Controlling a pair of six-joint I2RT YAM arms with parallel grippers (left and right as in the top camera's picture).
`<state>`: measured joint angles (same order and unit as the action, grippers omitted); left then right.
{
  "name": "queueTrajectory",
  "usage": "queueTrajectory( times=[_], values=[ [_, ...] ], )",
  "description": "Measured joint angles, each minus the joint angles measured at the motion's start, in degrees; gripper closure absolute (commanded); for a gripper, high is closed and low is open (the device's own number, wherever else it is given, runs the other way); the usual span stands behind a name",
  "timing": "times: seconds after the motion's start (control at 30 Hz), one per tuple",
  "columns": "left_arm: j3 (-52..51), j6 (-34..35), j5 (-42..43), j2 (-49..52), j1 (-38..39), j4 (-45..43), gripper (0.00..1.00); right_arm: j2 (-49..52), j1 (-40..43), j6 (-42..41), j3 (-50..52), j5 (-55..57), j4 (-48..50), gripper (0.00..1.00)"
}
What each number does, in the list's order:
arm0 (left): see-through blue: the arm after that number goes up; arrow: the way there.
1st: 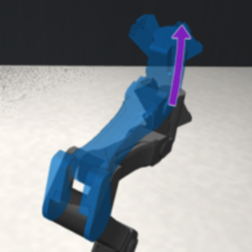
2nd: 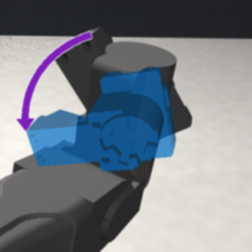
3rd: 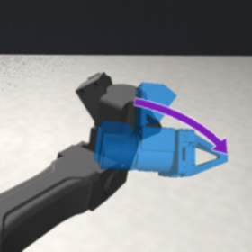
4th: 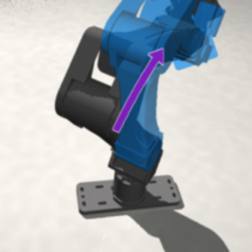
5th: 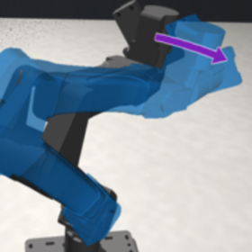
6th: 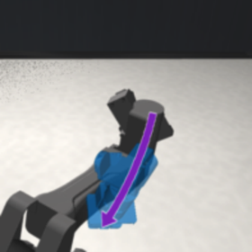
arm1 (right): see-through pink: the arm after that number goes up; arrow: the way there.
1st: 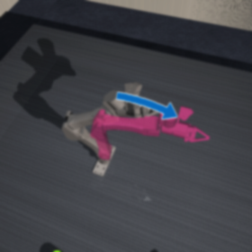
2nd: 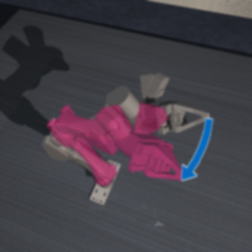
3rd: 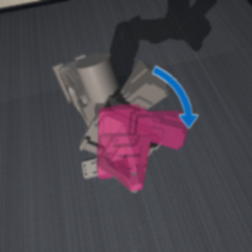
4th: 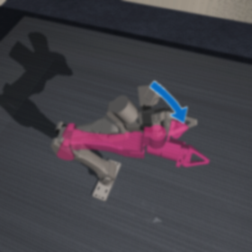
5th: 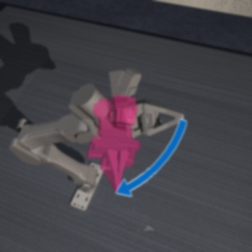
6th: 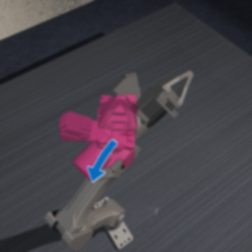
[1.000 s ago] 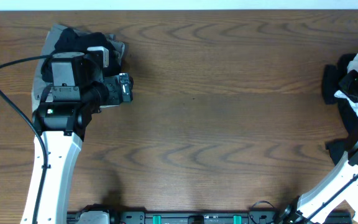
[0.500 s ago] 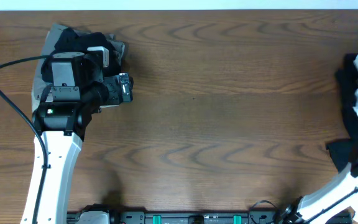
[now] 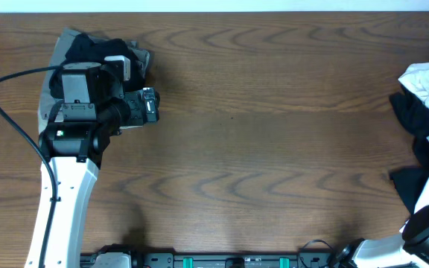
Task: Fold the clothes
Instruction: 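Pull the white T-shirt with the right gripper onto the table center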
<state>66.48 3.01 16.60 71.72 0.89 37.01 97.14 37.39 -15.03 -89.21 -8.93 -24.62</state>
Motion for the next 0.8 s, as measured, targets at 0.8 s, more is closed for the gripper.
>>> queueTrajectory(
  times=[0.8],
  values=[
    [0.0, 0.0, -2.2, -5.9, 0.0, 0.7, 0.02, 3.8, -50.4, 4.5, 0.0, -19.3, 0.3, 0.99]
  ],
)
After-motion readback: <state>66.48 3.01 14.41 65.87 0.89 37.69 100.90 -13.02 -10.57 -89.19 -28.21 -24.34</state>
